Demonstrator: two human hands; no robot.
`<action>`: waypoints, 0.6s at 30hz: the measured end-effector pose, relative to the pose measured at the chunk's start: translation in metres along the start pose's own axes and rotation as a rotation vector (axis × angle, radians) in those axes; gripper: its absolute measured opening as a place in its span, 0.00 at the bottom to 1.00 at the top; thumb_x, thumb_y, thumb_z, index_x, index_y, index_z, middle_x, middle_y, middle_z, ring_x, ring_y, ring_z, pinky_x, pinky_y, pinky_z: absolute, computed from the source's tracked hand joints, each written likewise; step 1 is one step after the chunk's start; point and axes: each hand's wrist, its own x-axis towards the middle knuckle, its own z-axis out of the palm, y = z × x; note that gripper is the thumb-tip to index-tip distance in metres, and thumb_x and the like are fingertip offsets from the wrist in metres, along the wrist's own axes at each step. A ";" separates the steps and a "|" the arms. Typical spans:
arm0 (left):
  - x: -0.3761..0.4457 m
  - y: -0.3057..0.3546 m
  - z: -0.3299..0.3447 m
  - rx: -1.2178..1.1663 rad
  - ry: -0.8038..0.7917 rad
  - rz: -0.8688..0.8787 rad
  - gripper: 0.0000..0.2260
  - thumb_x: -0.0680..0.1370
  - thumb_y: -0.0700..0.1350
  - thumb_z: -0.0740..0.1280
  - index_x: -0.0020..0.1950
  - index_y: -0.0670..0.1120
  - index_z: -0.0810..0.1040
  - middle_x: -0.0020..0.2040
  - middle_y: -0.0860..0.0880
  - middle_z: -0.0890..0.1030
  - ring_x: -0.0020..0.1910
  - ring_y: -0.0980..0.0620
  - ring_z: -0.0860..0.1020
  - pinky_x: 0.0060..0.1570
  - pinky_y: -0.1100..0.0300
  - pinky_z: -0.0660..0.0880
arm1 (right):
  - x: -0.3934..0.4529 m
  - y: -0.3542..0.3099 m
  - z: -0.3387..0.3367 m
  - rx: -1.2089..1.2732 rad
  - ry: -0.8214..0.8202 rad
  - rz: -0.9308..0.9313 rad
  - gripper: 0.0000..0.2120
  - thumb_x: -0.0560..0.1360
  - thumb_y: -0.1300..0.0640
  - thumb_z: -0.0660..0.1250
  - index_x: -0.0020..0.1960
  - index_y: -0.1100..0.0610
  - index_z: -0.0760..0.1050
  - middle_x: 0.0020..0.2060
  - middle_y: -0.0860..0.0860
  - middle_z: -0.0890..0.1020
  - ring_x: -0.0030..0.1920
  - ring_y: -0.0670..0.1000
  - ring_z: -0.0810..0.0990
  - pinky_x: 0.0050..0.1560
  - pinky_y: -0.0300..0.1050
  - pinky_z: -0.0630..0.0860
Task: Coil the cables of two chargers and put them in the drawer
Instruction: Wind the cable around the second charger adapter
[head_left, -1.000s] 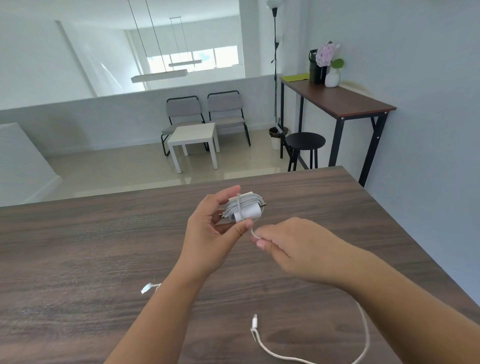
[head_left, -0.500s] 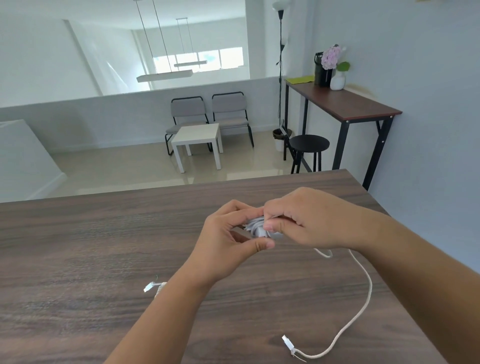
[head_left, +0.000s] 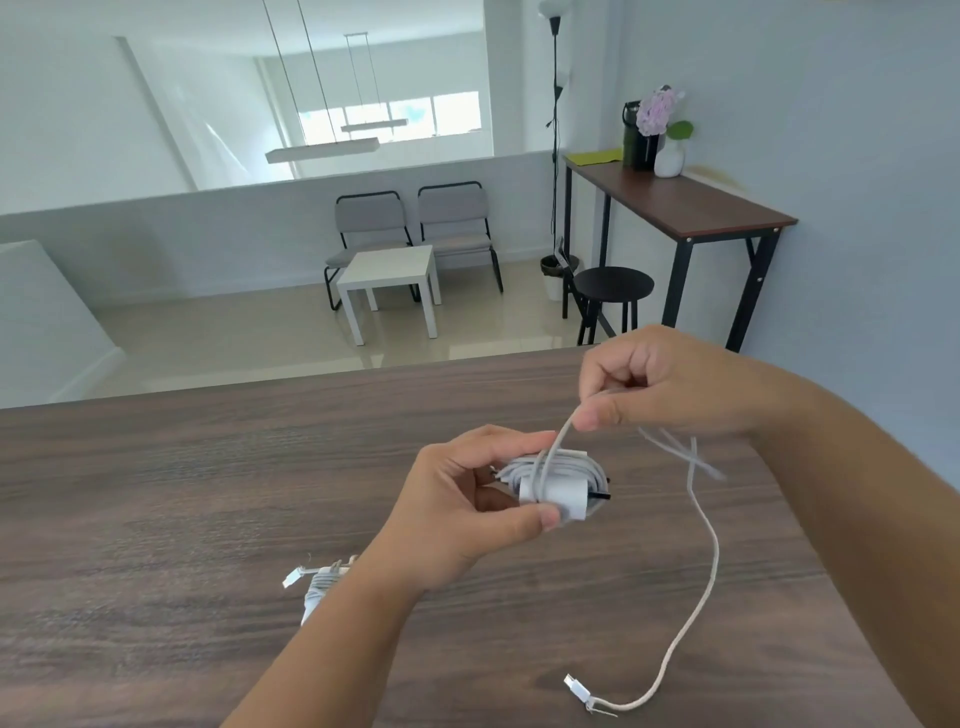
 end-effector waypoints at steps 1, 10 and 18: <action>-0.001 0.002 0.001 -0.068 -0.017 0.006 0.23 0.65 0.39 0.80 0.58 0.45 0.83 0.54 0.43 0.83 0.51 0.49 0.82 0.49 0.60 0.77 | 0.000 0.007 -0.001 0.109 0.031 0.013 0.08 0.70 0.50 0.73 0.34 0.52 0.78 0.26 0.52 0.69 0.28 0.49 0.64 0.30 0.37 0.63; 0.010 0.011 -0.002 -0.184 0.197 -0.016 0.26 0.62 0.43 0.81 0.59 0.55 0.83 0.54 0.49 0.84 0.52 0.51 0.82 0.50 0.57 0.80 | 0.005 0.040 0.058 0.042 0.178 0.105 0.09 0.79 0.50 0.63 0.51 0.44 0.82 0.41 0.40 0.85 0.41 0.41 0.82 0.47 0.39 0.75; 0.010 -0.007 -0.013 0.293 0.397 -0.095 0.21 0.66 0.43 0.81 0.55 0.59 0.82 0.51 0.53 0.84 0.45 0.53 0.83 0.46 0.62 0.79 | -0.008 0.017 0.083 -0.659 0.014 0.119 0.09 0.82 0.49 0.52 0.48 0.48 0.68 0.42 0.50 0.79 0.43 0.54 0.76 0.44 0.49 0.73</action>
